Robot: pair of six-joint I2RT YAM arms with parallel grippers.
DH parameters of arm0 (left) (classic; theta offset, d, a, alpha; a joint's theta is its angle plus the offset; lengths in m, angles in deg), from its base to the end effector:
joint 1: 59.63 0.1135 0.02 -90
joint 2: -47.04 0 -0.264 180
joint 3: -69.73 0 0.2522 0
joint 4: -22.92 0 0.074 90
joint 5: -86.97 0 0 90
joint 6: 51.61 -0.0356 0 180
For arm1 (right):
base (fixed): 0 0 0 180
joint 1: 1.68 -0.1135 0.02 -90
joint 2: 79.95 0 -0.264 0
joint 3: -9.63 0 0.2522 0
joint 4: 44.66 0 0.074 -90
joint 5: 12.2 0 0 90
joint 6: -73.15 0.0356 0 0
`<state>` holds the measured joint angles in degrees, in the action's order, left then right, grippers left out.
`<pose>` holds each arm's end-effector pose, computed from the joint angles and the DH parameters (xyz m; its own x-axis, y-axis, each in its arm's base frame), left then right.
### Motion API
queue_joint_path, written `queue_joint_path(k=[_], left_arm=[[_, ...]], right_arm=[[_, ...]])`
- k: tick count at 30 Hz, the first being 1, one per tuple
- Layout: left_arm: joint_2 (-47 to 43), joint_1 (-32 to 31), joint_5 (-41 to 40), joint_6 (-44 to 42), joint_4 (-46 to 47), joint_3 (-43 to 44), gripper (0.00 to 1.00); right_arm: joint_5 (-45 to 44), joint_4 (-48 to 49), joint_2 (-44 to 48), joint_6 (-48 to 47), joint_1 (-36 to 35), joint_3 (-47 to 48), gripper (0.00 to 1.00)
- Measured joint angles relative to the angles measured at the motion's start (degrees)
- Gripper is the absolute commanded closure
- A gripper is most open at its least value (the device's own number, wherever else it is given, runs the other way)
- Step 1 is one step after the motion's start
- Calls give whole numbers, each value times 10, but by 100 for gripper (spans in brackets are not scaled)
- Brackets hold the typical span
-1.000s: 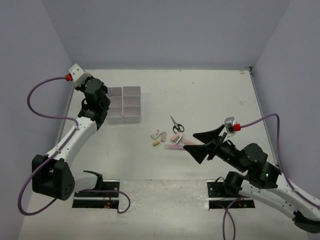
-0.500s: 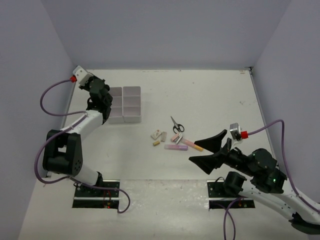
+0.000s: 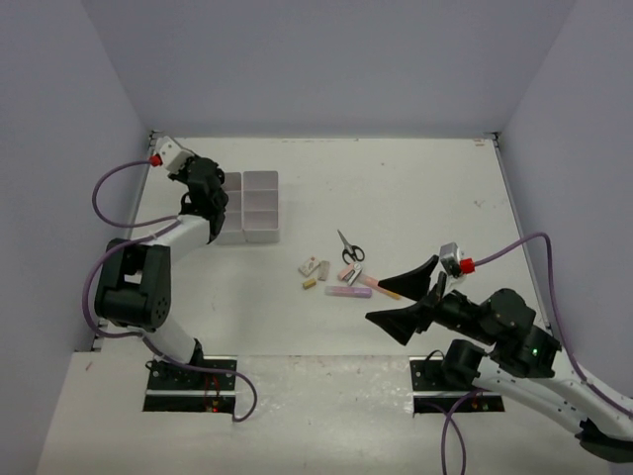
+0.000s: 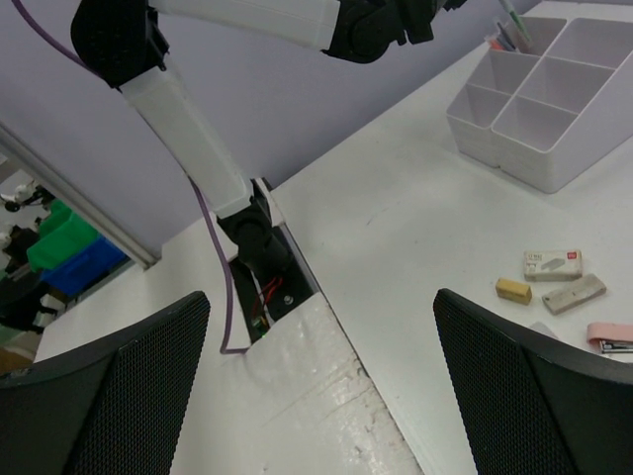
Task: Sort the stationery into containers
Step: Place the pen in the storage box, then pick up the stationery from the center of the board.
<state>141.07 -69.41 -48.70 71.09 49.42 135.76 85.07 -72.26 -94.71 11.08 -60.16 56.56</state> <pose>0.3592 -0.0361 0.2559 0.2949 -0.4339 -0.8513 -0.5071 0.6841 -0.5243 0.0417 0.0767 0.3237 -0.3902 0.2525 -0.8854 -0.8249 0.3314 0.4580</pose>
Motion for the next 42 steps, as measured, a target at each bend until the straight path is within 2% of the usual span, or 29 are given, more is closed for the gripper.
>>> queue_joint_path(k=[1,2,8,12,13,18,23,25,28,31,36,37,39,42], left_arm=[[-1,0,8,6,-7,0,31],[-3,0,16,13,-14,0,28],[-61,0,74,67,-85,-9,17],[-128,0,101,98,-125,-16,1],[-153,0,106,105,-143,-16,0],[-242,0,170,138,-346,70,0],[-362,0,348,98,-460,75,0],[-421,-1,407,71,-506,49,0],[-495,-1,442,22,-581,19,0],[-551,-1,452,-22,-632,-22,0],[-575,-3,493,-67,-659,-92,0],[-571,-4,500,-72,-662,-98,0],[-566,-5,507,-78,-666,-104,0],[-570,-5,513,-83,-667,-105,0]], right_arm=[[0,0,-2,-2,0,0,1],[0,0,-4,-4,0,-1,1],[-8,4,-48,-15,0,-1,1],[-22,12,-110,-16,0,-3,1],[-28,13,-123,-14,0,-4,1],[-85,14,-208,-6,0,-3,1],[-125,-2,-287,-10,5,18,5],[-137,-10,-312,-14,11,39,14],[-154,-28,-365,-15,32,87,44],[-171,-33,-437,-14,48,146,56],[-166,-47,-563,-9,53,226,58],[-162,-49,-588,-9,53,239,56],[-155,-64,-632,-7,52,265,45],[-158,-85,-702,2,49,313,42]])
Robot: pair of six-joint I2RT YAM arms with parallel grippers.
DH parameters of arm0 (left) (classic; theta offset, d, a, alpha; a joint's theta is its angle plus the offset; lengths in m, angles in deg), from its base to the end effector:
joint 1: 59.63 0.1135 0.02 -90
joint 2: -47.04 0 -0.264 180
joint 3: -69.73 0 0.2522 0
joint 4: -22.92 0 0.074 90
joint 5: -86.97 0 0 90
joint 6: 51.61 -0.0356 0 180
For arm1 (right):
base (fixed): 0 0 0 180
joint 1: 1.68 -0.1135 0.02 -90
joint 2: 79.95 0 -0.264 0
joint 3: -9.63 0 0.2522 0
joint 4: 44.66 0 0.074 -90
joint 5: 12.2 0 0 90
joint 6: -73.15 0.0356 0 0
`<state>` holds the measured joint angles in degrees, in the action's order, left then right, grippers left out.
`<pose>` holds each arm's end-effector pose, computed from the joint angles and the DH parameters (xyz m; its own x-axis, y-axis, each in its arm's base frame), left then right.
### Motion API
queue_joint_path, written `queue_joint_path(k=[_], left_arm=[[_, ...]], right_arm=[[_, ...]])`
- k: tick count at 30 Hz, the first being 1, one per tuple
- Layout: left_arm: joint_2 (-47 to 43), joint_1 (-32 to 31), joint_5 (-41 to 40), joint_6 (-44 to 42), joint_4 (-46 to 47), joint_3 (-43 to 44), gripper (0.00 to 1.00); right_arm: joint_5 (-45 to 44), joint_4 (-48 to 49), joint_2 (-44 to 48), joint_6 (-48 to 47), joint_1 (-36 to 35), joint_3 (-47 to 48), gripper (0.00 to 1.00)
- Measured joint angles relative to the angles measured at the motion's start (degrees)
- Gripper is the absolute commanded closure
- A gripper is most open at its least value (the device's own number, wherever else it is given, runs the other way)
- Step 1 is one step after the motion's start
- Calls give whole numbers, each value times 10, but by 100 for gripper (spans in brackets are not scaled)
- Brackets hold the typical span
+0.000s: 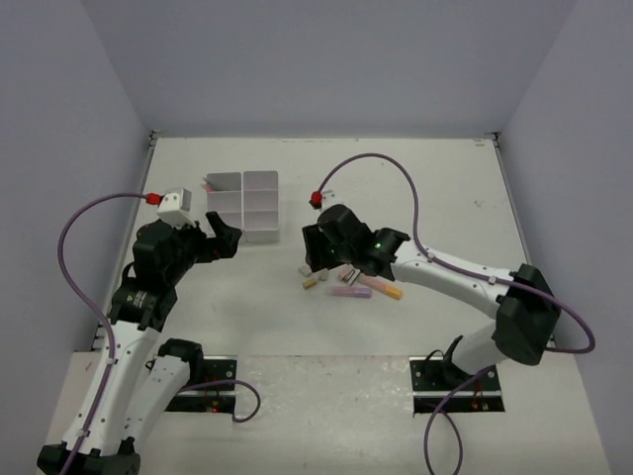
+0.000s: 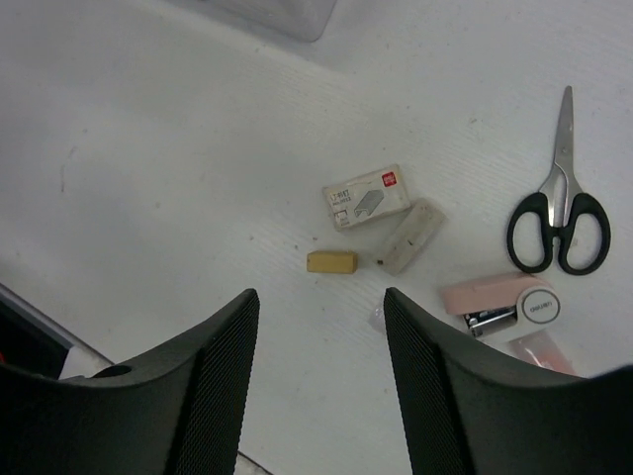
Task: Sort the stationery into containers
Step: Pick up the stationery from the center of the board.
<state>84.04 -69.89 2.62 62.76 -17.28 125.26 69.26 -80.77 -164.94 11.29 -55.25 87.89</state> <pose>0.1470 -0.0302 0.3121 -0.4413 -0.3374 -0.8315 0.0935 0.9043 -0.4166 0.1987 0.2603 0.2727 -0.7008 -0.1641 -0.6942 -0.4542 0.8531 0.2568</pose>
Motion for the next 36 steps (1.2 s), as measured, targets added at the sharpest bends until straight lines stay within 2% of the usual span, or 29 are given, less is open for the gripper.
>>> queue_joint_path(k=[8,18,21,25,29,36], left_arm=[[-42,-2,6,-1,3,0,0],[-35,-16,13,-2,3,-1,0],[-35,-16,14,-2,3,-1,0],[-30,-16,15,-2,3,-1,0],[-23,-16,15,-2,3,-1,0],[-20,-16,16,-2,3,-1,0]], right_arm=[[-9,-35,-126,8,-23,72,41],[-10,-45,-200,9,-33,83,42],[-8,-44,-225,10,-33,83,52],[-8,-42,-245,10,-33,83,73],[-8,-39,-249,8,-33,86,87],[-16,-55,-246,7,-46,92,89]])
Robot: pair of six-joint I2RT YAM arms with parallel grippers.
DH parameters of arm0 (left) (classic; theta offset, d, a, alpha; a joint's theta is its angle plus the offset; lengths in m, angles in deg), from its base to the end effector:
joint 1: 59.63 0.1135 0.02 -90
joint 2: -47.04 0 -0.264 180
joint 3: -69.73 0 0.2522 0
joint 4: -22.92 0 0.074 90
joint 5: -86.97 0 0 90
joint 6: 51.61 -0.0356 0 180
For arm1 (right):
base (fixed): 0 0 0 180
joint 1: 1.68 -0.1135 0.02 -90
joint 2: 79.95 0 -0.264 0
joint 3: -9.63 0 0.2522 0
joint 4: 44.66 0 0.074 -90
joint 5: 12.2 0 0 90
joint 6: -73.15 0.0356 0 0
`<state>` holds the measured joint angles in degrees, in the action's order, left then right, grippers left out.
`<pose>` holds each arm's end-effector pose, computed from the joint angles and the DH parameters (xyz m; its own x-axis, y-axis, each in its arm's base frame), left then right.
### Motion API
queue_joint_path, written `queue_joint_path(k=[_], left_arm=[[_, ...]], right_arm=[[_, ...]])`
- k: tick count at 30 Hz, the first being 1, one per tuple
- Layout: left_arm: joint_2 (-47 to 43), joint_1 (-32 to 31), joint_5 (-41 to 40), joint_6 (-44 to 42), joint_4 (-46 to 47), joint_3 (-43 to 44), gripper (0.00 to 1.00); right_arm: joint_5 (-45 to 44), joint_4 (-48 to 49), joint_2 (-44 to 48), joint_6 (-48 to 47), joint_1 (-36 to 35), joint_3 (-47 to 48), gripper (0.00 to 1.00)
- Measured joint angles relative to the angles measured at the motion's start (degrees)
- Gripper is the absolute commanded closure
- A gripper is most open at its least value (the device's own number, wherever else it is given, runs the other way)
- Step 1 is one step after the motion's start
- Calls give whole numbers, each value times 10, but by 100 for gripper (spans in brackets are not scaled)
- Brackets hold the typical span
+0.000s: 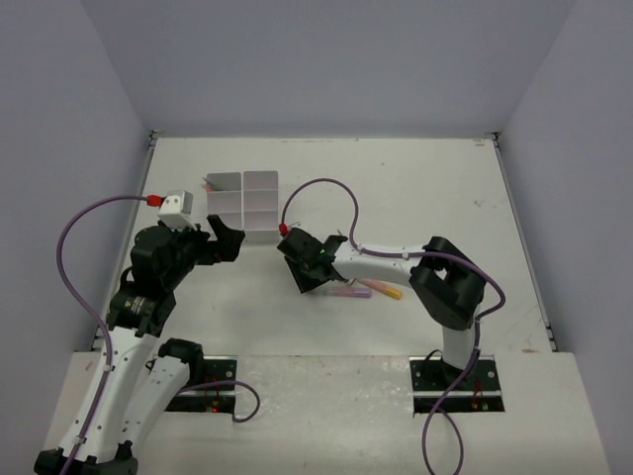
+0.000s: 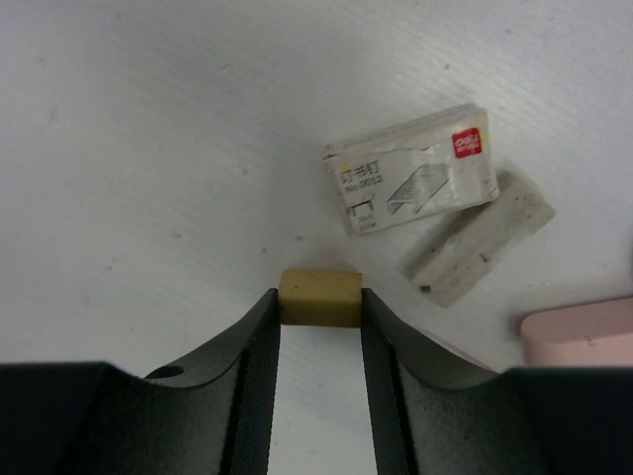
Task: Sort the stationery into containers
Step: Pick up the stationery from the center of the board, then place the stationery in the storage box.
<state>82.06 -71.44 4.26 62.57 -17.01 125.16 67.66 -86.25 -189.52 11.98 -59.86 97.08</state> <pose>0.1392 -0.0337 0.3164 -0.4295 -0.3253 -0.8425 0.1580 0.8914 -0.4247 0.2111 0.3284 0.1695 -0.7976 -0.3852 -0.4641 -0.4688 0.8801 0.0753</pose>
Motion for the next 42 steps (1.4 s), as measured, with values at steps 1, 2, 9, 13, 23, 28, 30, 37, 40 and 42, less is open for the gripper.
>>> queue_joint_path(k=[1,2,9,13,23,28,30,37,40,42], left_arm=[[0,0,0,0,0,0,0],[-2,0,-2,0,0,0,0],[-48,1,-64,3,-16,0,0],[-100,5,-111,12,-22,0,0],[-162,9,-163,23,-31,0,0],[-159,9,-163,23,-31,0,0],[-159,9,-163,23,-31,0,0],[-159,11,-157,23,-31,0,0],[-159,12,-153,22,-31,0,0],[-159,12,-152,22,-31,0,0]], right_arm=[[-1,-4,4,0,-6,1,89],[0,-8,11,-2,-12,1,90],[-2,-7,110,-10,-6,74,87],[-23,12,86,-10,33,222,87],[-102,65,-135,-44,75,520,88],[-104,58,-184,-55,76,530,88],[-104,55,-188,-55,76,529,88],[-104,68,-188,-53,76,518,87],[-105,70,-190,-53,78,517,87],[-106,72,-195,-52,79,517,86]])
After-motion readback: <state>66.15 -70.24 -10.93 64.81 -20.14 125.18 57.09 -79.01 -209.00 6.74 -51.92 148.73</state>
